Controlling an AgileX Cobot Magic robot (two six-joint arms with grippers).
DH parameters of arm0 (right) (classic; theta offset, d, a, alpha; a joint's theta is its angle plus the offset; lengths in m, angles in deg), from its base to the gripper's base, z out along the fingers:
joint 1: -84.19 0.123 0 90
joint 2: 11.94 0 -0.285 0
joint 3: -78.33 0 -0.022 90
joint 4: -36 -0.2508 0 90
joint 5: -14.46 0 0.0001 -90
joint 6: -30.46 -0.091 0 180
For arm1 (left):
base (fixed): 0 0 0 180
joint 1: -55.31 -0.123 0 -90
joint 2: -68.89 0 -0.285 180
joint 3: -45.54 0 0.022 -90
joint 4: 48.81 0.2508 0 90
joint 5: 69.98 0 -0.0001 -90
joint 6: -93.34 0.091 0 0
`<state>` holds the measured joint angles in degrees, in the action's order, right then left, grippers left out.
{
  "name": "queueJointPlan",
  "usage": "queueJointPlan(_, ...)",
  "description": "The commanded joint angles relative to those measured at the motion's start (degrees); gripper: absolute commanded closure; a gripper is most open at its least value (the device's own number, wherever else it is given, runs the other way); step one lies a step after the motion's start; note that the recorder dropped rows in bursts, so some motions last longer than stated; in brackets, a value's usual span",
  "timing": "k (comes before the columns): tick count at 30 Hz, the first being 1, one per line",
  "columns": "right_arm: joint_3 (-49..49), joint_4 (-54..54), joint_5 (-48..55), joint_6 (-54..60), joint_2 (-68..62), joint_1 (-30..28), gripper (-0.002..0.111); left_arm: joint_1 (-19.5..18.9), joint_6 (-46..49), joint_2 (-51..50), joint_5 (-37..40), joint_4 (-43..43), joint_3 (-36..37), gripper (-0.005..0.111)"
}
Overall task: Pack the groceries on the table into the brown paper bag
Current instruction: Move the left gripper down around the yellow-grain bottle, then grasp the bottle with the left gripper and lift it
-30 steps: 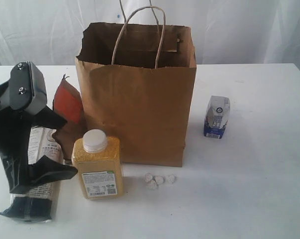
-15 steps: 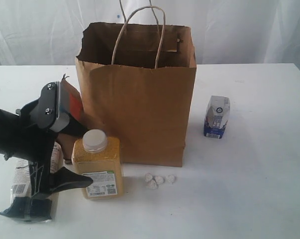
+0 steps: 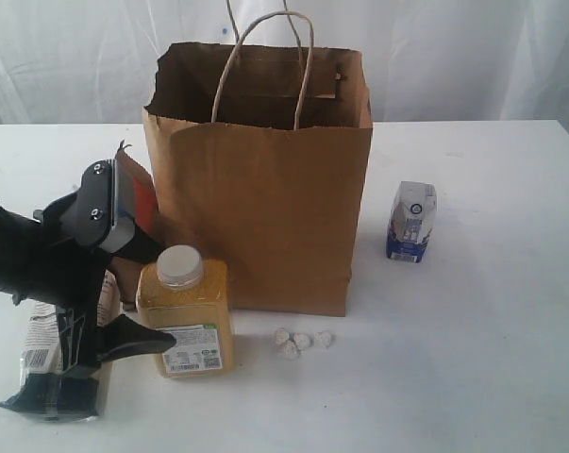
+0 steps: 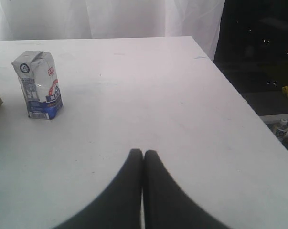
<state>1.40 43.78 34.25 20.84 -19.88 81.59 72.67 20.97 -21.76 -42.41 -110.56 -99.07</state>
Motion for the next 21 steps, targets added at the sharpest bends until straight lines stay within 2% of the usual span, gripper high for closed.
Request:
queueJointPlan(1,-0.29,0.28,-0.55,0.43,0.15,0.19,0.108,0.10,-0.19,0.09,0.97,-1.32,0.08,0.038)
queueJointPlan(3,-0.29,0.28,-0.55,0.43,0.15,0.19,0.108,0.10,-1.38,0.09,0.26,-1.83,0.08,0.057)
queueJointPlan(6,-0.29,0.28,-0.55,0.43,0.15,0.19,0.108,0.10,-1.38,0.09,0.01,-1.73,0.08,0.079)
queueJointPlan(11,-0.29,0.28,-0.55,0.43,0.15,0.19,0.108,0.10,-3.15,0.09,0.01,-1.60,0.08,0.104)
queueJointPlan(17,-0.29,0.28,-0.55,0.43,0.15,0.19,0.108,0.10,-10.13,4.04,2.18,-1.60,-0.99,0.107)
queueJointPlan(19,-0.29,0.28,-0.55,0.43,0.15,0.19,0.108,0.10,-21.60,8.09,2.06,1.22,-1.63,0.107)
queueJointPlan(21,-0.29,0.28,-0.55,0.43,0.15,0.19,0.108,0.10,-38.60,13.22,2.74,16.18,-3.12,0.107)
